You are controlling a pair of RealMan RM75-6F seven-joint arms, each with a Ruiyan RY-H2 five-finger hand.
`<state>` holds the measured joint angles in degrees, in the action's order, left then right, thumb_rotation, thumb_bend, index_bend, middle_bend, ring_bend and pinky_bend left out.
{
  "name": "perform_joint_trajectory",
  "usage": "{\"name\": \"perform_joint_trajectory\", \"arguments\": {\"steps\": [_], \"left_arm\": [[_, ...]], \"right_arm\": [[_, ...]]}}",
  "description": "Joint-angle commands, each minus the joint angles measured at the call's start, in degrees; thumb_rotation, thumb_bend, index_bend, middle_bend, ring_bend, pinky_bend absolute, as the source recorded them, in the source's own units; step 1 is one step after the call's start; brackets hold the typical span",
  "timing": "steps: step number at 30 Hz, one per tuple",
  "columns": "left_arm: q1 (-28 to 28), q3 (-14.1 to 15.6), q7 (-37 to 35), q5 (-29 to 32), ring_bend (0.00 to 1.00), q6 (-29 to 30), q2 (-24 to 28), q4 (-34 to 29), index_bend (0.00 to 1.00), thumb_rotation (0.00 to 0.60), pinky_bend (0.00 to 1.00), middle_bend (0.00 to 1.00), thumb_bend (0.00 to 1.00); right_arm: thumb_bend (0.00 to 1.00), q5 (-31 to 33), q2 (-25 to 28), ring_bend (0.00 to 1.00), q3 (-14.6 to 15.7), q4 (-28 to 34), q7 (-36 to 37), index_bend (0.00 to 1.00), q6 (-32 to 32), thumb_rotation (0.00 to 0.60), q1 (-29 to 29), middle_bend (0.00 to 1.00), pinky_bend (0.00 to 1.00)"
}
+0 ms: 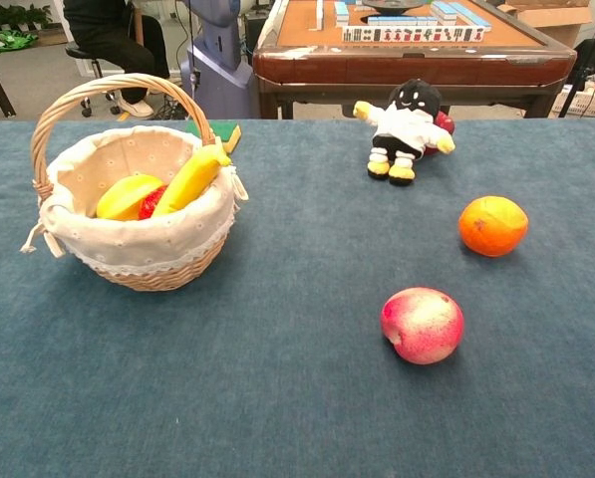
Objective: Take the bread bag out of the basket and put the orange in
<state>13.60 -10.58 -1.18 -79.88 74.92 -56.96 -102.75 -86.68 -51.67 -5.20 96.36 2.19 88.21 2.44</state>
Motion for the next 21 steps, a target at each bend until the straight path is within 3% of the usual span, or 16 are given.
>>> {"name": "perform_joint_trajectory", "arguments": {"steps": [1, 11, 21], "left_arm": [[4.8, -2.7, -1.3, 3.3, 0.10, -6.0, 1.5, -2.0, 0.08, 0.600, 0.12, 0.12, 0.17], [15.9, -5.8, 3.5, 11.1, 0.10, -18.8, 0.4, -1.5, 0.02, 0.600, 0.12, 0.12, 0.14], [25.7, -5.9, 11.6, 23.8, 0.17, -28.3, -1.8, 0.0, 0.10, 0.600, 0.15, 0.15, 0.14]], "right_arm": [[0.25, -0.1, 0.9, 0.15, 0.1, 1.1, -0.7, 0.20, -0.3, 0.600, 0.1, 0.21, 0.36], [0.25, 0.4, 1.6, 0.15, 0.5, 1.8, -0.6, 0.20, -0.1, 0.600, -0.6, 0.21, 0.36], [0.25, 1.6, 1.5, 0.15, 0.7, 0.8, 0.7, 0.20, -0.7, 0.600, -1.0, 0.21, 0.36]]}}
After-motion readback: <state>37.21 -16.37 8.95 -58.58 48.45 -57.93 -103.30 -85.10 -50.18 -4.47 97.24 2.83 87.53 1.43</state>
